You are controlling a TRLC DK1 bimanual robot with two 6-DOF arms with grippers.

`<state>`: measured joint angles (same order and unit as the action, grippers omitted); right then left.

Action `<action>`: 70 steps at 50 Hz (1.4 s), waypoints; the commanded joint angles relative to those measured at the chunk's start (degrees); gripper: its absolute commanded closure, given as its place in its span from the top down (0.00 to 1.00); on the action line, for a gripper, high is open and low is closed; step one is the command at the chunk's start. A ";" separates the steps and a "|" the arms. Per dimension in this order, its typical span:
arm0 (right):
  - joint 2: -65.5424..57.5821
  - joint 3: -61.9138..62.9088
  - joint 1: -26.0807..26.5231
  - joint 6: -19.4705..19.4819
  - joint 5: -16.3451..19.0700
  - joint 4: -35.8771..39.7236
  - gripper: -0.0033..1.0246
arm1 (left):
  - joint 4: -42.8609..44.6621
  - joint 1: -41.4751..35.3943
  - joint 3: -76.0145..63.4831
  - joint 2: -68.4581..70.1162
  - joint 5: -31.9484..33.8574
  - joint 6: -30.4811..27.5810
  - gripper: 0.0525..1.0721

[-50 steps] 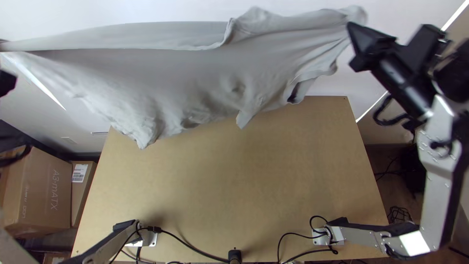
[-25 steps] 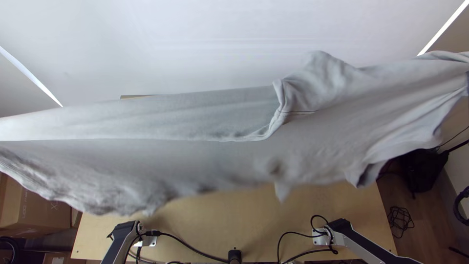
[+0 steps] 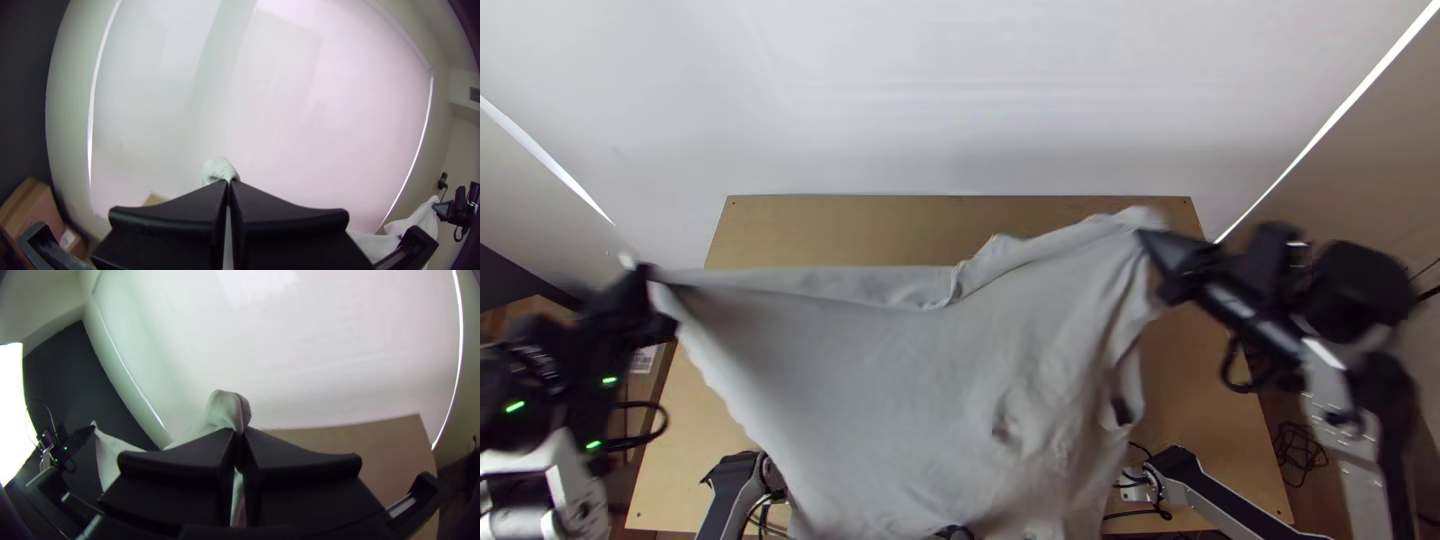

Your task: Fold the t-shirt

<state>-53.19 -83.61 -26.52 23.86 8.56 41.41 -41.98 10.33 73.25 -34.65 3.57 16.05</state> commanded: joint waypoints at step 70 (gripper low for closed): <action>-69.33 -17.02 21.16 5.06 5.07 -31.21 0.96 | 34.86 -8.39 17.54 -82.15 -3.66 -0.41 0.78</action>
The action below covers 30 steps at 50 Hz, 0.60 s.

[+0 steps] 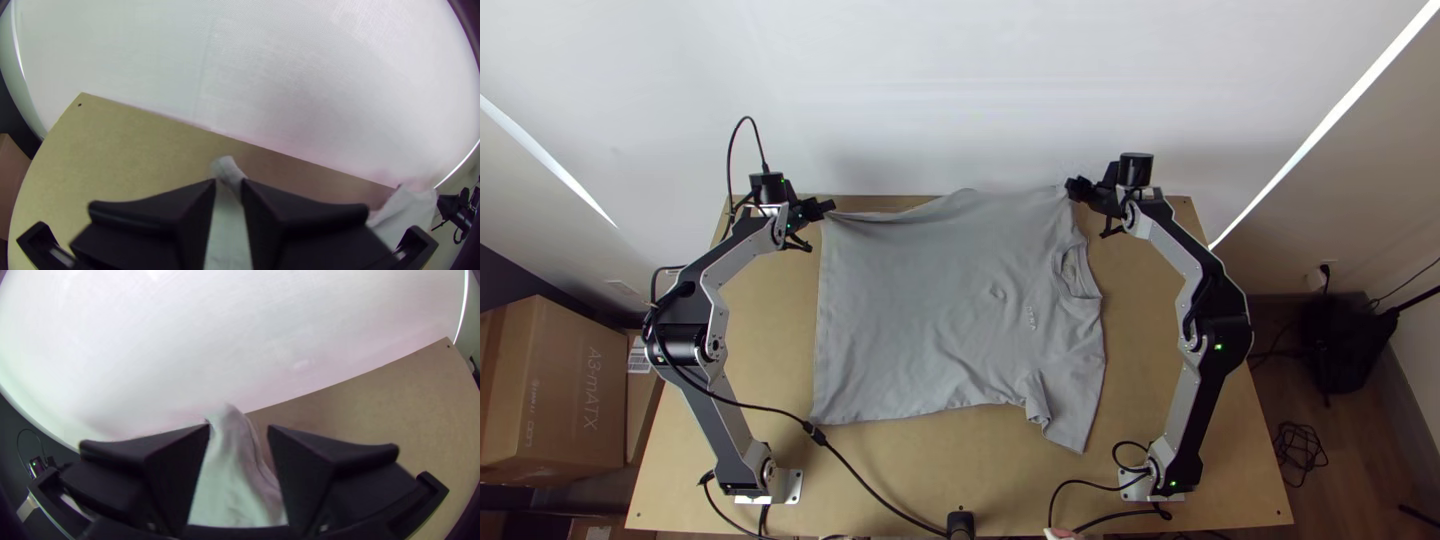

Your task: Fold the t-shirt

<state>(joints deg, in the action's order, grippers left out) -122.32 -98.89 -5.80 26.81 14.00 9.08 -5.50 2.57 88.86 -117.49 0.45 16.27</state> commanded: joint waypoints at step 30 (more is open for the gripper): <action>35.31 10.83 8.09 -0.88 3.05 29.68 0.96 | -16.65 8.51 -6.24 30.92 14.41 6.05 0.96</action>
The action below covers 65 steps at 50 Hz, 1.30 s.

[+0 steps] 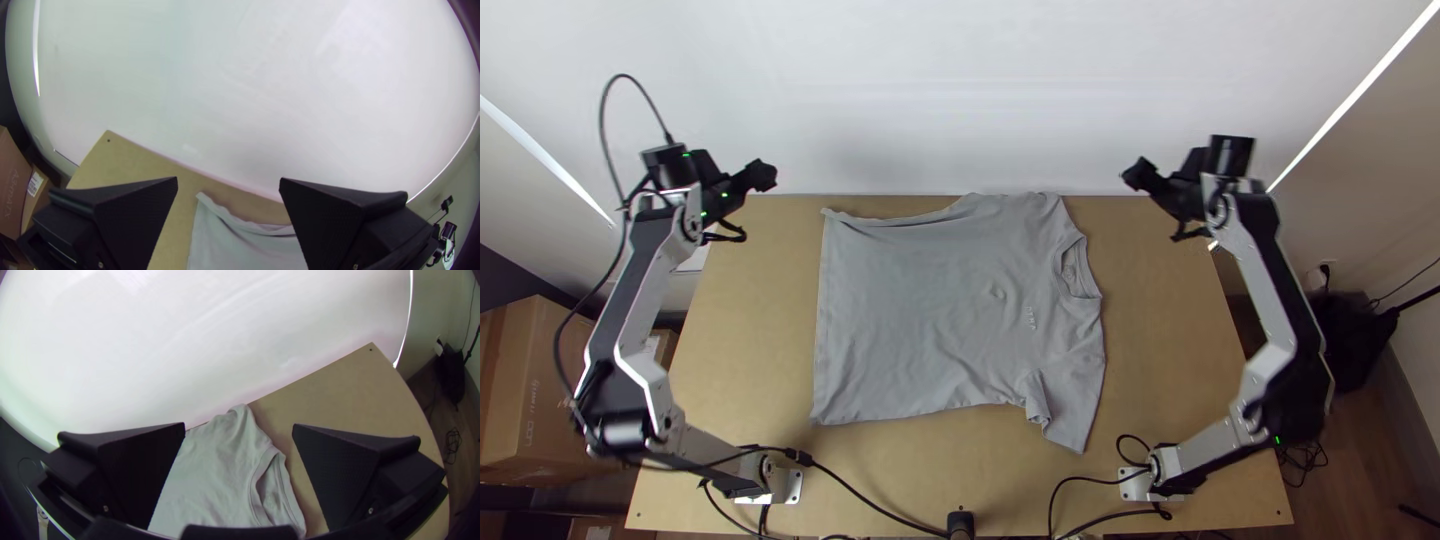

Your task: Fold the t-shirt

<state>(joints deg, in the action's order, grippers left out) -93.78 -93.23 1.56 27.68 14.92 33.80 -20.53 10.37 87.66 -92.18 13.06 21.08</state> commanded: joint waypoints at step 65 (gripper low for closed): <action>15.99 54.47 -0.77 -11.86 7.93 9.79 0.84 | -9.52 3.60 -20.42 32.86 6.72 0.89 0.96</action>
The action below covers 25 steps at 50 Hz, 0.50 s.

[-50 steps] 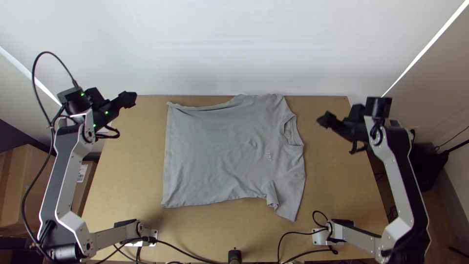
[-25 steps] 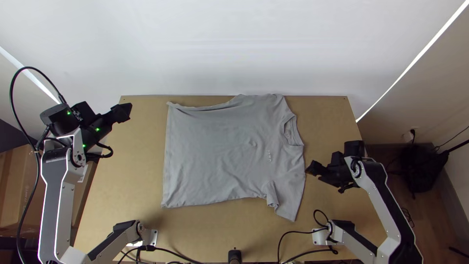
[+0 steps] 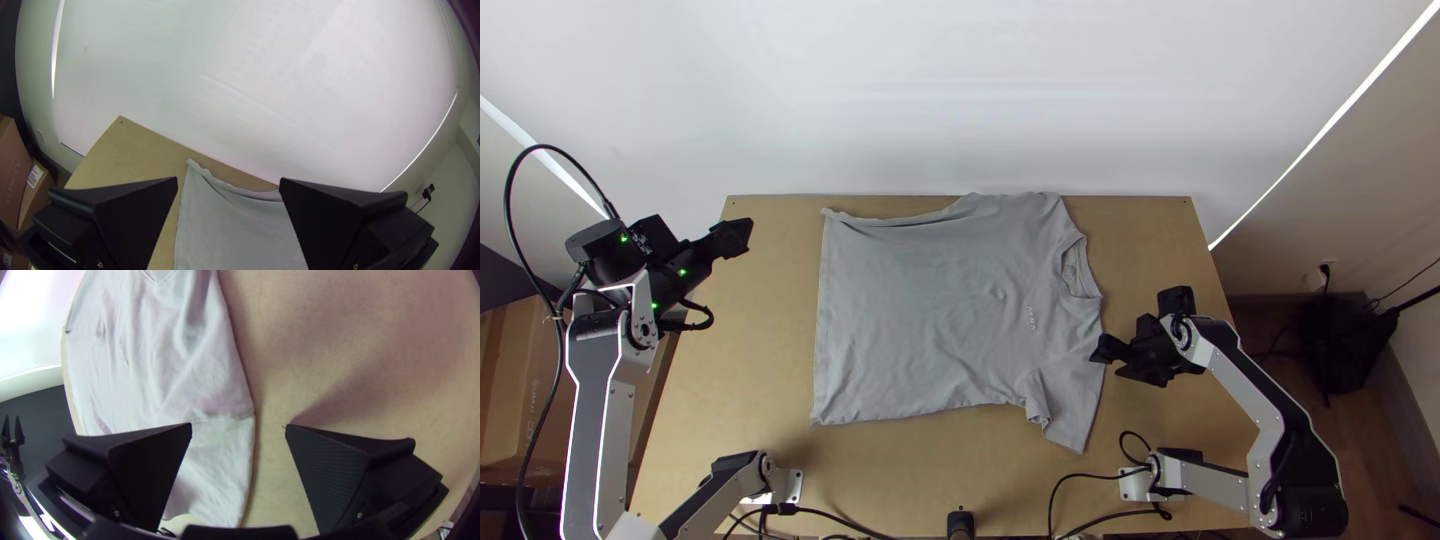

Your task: Fold the t-shirt

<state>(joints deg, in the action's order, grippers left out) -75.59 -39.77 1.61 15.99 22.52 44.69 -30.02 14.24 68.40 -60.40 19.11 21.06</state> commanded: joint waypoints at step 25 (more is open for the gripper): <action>-3.69 4.79 -4.33 -0.17 -0.02 -8.21 0.49 | -1.44 -0.27 -1.25 0.46 0.66 -0.93 0.96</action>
<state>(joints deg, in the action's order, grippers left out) -77.36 -38.50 -1.10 16.01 22.94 36.16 -30.48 14.20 68.25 -60.36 19.11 20.99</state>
